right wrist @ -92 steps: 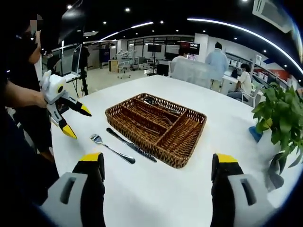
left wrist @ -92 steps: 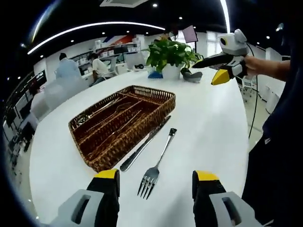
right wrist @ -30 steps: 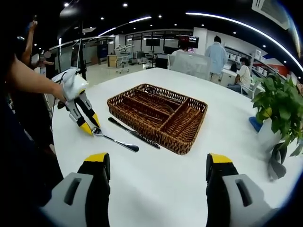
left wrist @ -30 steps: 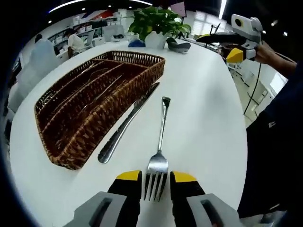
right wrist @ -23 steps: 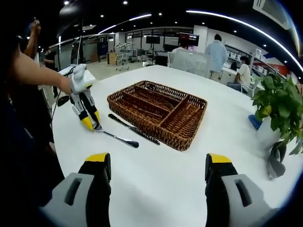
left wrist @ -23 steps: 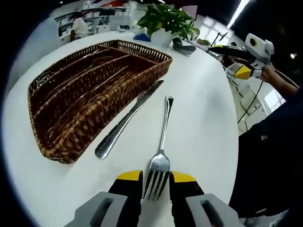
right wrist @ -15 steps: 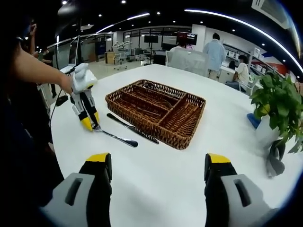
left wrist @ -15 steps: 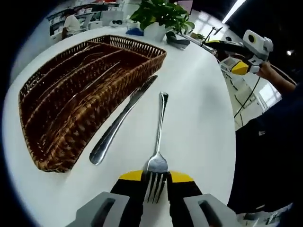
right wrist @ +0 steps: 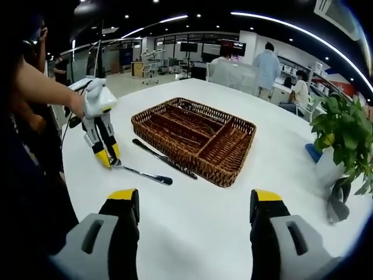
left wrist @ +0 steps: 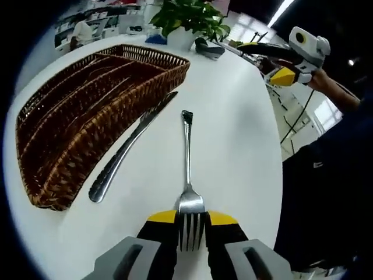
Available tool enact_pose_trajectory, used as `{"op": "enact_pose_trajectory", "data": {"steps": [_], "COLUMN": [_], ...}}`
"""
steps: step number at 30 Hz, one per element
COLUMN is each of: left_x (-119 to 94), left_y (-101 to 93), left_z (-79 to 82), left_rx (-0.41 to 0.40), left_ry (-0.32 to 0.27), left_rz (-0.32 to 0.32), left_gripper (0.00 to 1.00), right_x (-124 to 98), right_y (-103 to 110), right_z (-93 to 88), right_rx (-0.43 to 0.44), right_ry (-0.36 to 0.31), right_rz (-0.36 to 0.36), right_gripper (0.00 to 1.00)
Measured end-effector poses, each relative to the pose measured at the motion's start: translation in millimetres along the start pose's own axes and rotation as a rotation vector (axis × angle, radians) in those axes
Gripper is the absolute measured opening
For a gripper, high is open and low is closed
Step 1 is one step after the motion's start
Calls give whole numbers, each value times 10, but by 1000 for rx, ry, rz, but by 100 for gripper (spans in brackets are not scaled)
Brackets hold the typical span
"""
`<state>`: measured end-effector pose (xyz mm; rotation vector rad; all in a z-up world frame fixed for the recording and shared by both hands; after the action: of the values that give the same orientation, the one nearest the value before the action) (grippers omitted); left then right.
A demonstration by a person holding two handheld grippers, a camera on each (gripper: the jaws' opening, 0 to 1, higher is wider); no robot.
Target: Arrange the knives, forks, and spoons in their matching storage slots by inserting each utensil handle-first until every utensil is classified and aligned in the correct compartment
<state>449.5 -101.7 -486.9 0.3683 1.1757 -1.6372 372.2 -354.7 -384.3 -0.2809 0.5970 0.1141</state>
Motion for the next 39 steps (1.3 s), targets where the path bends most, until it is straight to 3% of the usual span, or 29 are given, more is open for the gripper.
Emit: {"op": "enact_pose_trajectory", "data": {"steps": [3,11,15,17,20,23,27,30,31,32,36,39], "left_x": [7,8,8,18,37,51,75,105,112,135,203,256], "left_y": [-14,22,49,26,-29,-52,-138,-215,-224,-282,-368,-416], "left_z": [-14,-58,-42,-15,23,31,19,29,27,33,32,14], "left_rx": [-81,-237,-229,-264,-245,-231,-135,-40,-33,19,158,171], "left_ry": [-23,-65,-83,-114,-141,-122,-52,-9,-7,17,73,84], "left_rz": [-77,-207,-200,-229,-259,-216,-141,-11,4,82,189,194], "left_gripper": [17,15,13,9,1,1,1,1,1,1,1,1], "right_x": [-27,-94,-123,-129,-134,-132,-111,-101,-100,-97,-101,-90], "right_y": [7,-40,-63,-72,-78,-91,-112,-113,-112,-115,-135,-136], "right_z": [8,-65,-78,-86,-66,-44,-18,-4,-3,3,0,-7], "right_rx": [17,5,21,23,37,34,26,28,29,28,28,25], "right_ry": [-15,7,4,7,-8,-16,-21,-27,-28,-32,-39,-42], "right_rz": [8,-16,-25,-32,-36,-41,-45,-41,-40,-36,-34,-27], "right_gripper": [81,80,81,81,81,81,80,80,80,80,79,79]}}
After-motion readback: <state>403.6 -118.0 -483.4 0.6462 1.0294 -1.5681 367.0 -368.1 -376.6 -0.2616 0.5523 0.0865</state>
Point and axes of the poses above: the point that each gripper's makers call its tool centre point, and the gripper's own axes: x roughly forward along the fingers, y roughly to its left, z roughly out of its top, the point moved 5 cm from there along -x, roughly backward along the fingers, and after that the axes turned 12 degrees about -z, right-handed, at the moved point
